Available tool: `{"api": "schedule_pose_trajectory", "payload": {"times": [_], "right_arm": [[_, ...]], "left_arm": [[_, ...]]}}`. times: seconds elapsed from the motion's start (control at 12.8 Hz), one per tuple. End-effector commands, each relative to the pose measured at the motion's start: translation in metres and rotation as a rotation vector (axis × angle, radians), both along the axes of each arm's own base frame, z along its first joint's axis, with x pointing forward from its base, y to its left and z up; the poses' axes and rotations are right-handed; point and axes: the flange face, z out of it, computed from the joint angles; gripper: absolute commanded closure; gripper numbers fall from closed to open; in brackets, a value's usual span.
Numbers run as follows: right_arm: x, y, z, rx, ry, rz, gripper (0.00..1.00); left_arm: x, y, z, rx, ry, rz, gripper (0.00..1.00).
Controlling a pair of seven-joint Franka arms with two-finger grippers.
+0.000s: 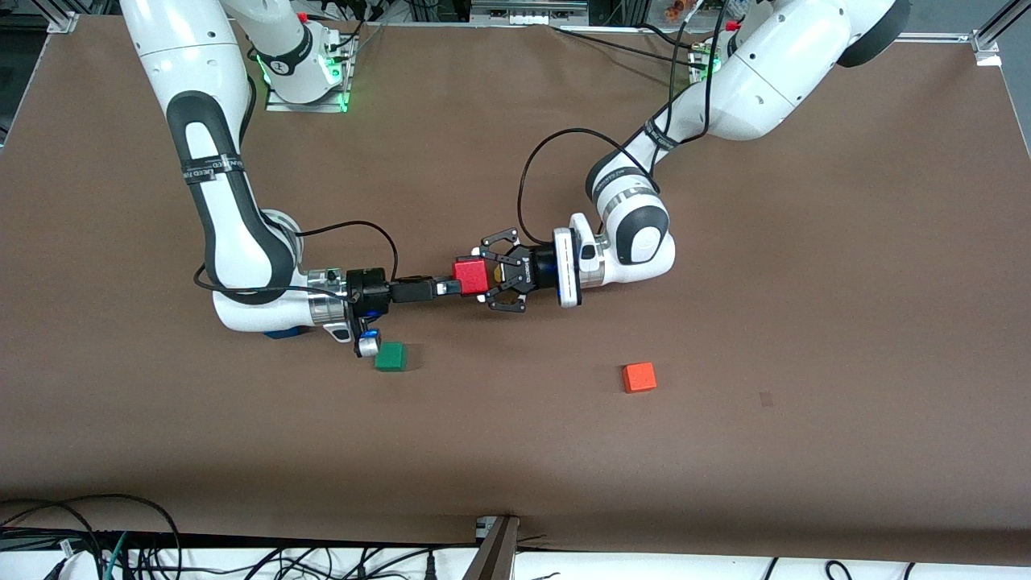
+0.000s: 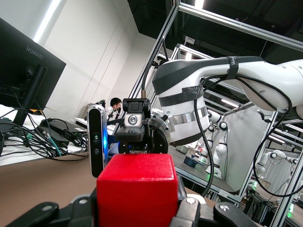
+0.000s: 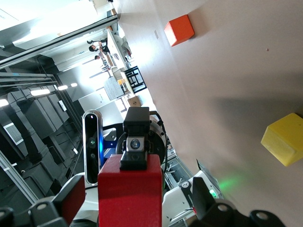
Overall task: Pass red block to right arm, stack on blue
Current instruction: 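Close the right gripper on the red cube held by the left gripper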
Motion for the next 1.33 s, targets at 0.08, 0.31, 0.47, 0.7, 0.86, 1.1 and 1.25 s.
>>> {"api": "schedule_pose_trajectory", "payload": {"times": [0.08,0.31,0.47,0.7,0.86,1.1,1.25], "right_arm": [[-0.004,0.008,0.009,0.019,-0.003,-0.010,0.00],[-0.005,0.008,0.016,0.023,-0.010,-0.009,0.21],[-0.005,0.009,0.018,0.028,-0.006,-0.004,0.67],[-0.005,0.009,0.019,0.024,0.004,-0.006,0.81],[-0.004,0.009,0.020,0.024,0.002,-0.007,0.81],[-0.003,0.008,0.020,0.022,0.000,-0.009,0.81],[-0.003,0.008,0.021,0.023,-0.003,-0.009,0.81]], "left_arm": [[0.005,-0.005,0.004,-0.025,-0.007,0.039,0.97],[0.005,-0.005,0.004,-0.025,-0.006,0.039,0.97],[0.005,-0.005,0.004,-0.027,-0.001,0.039,0.96],[0.004,-0.006,0.005,-0.033,0.006,0.044,0.96],[0.002,-0.007,0.004,-0.032,0.009,0.041,0.94],[-0.003,-0.010,0.004,-0.032,-0.017,0.074,0.00],[-0.007,-0.015,0.007,-0.041,-0.023,0.070,0.00]]}}
